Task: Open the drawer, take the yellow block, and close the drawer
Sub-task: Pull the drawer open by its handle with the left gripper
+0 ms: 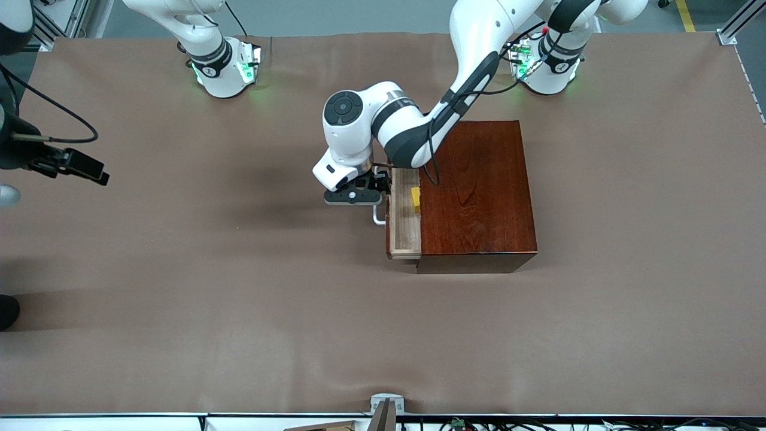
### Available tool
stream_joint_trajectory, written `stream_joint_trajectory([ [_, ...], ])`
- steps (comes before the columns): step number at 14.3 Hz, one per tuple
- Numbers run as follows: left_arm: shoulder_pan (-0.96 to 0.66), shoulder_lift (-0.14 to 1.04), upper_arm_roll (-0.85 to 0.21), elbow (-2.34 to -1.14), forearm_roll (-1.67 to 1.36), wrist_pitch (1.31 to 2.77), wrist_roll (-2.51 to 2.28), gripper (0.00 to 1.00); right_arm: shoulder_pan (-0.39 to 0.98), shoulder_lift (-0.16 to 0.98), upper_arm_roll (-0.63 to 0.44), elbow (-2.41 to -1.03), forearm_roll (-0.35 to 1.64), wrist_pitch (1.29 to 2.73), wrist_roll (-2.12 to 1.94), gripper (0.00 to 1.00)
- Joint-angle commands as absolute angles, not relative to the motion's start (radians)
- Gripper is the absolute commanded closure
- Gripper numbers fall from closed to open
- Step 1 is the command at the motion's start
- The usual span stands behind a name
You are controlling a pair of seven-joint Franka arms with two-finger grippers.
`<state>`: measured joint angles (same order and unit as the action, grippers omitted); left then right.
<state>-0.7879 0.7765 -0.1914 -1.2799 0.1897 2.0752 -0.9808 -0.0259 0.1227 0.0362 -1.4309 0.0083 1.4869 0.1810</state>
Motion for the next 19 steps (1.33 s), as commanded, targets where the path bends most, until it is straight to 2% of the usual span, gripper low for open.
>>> stream_joint_trajectory([
  [1,-0.807,0.804,-0.218,-1.241,0.192,2.118,-1.002,0.0,-0.025,0.132,0.041,-1.425,0.002,1.494,0.193,0.0],
  [19,-0.802,0.808,-0.221,-1.238,0.066,2.299,-1.0,0.0,-0.02,0.169,0.044,-1.424,0.021,1.543,0.195,0.0],
])
